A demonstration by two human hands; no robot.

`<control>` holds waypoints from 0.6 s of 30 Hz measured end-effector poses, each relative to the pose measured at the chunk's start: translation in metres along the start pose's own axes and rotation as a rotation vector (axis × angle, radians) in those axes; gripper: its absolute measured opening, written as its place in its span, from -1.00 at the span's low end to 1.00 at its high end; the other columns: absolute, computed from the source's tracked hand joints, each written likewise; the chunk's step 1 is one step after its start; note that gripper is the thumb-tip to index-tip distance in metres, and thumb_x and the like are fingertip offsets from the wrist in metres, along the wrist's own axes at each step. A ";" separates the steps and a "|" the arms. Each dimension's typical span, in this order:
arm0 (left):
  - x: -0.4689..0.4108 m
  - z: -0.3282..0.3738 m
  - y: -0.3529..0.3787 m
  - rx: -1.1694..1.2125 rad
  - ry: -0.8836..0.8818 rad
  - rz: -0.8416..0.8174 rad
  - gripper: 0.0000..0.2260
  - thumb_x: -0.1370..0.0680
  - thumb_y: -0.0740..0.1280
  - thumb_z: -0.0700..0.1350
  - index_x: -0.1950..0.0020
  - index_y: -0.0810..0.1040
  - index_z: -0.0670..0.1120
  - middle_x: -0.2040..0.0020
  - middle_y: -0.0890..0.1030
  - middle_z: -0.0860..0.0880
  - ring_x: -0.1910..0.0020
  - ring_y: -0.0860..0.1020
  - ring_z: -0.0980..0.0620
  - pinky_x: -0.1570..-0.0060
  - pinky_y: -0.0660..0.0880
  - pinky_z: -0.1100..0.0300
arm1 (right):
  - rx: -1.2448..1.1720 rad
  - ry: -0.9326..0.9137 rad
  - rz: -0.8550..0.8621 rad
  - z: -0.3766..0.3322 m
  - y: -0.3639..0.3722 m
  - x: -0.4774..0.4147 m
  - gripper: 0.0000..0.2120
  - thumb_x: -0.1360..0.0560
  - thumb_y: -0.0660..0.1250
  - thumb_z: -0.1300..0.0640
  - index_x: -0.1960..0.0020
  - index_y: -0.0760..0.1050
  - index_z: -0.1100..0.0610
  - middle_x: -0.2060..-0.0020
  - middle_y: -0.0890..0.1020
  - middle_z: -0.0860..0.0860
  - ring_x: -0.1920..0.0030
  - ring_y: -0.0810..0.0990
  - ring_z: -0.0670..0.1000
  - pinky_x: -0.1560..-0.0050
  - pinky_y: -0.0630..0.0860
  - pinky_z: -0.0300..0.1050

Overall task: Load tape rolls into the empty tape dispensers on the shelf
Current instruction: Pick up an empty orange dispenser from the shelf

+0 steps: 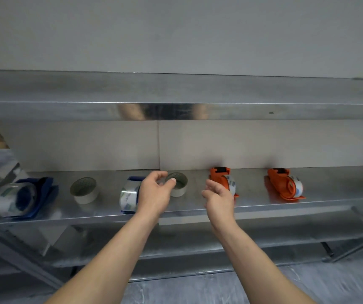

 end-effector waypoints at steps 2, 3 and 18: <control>0.011 0.005 0.023 0.006 0.006 -0.024 -0.84 -0.51 0.43 -0.17 -0.07 0.57 -0.05 0.06 0.60 0.09 0.10 0.52 0.26 0.13 0.39 0.41 | -0.014 0.004 0.021 -0.002 -0.024 -0.001 -0.62 -0.53 0.30 0.36 -0.33 0.52 0.18 -0.21 0.60 0.08 -0.26 0.57 0.05 -0.35 0.48 0.12; 0.016 0.007 0.033 0.008 0.008 -0.032 -0.84 -0.50 0.43 -0.16 -0.07 0.58 -0.06 0.04 0.61 0.06 0.07 0.55 0.20 0.08 0.41 0.36 | -0.018 0.005 0.028 -0.003 -0.034 -0.002 -0.63 -0.52 0.31 0.36 -0.31 0.53 0.18 -0.20 0.61 0.09 -0.25 0.57 0.08 -0.36 0.47 0.14; 0.027 0.010 0.126 -0.003 -0.058 -0.136 -0.76 -0.52 0.42 -0.11 -0.17 0.58 -0.07 -0.14 0.60 -0.05 -0.14 0.55 -0.02 -0.21 0.52 -0.08 | -0.030 0.024 0.120 0.002 -0.124 -0.034 -0.60 -0.54 0.31 0.32 -0.36 0.50 0.13 -0.22 0.59 -0.02 -0.25 0.55 0.00 -0.36 0.47 0.13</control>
Point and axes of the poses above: each hand's wrist, its own x-axis away from the middle knuckle, its own y-axis out of the palm, z = x × y, the point moved 10 cm from there along -x, towards the middle knuckle
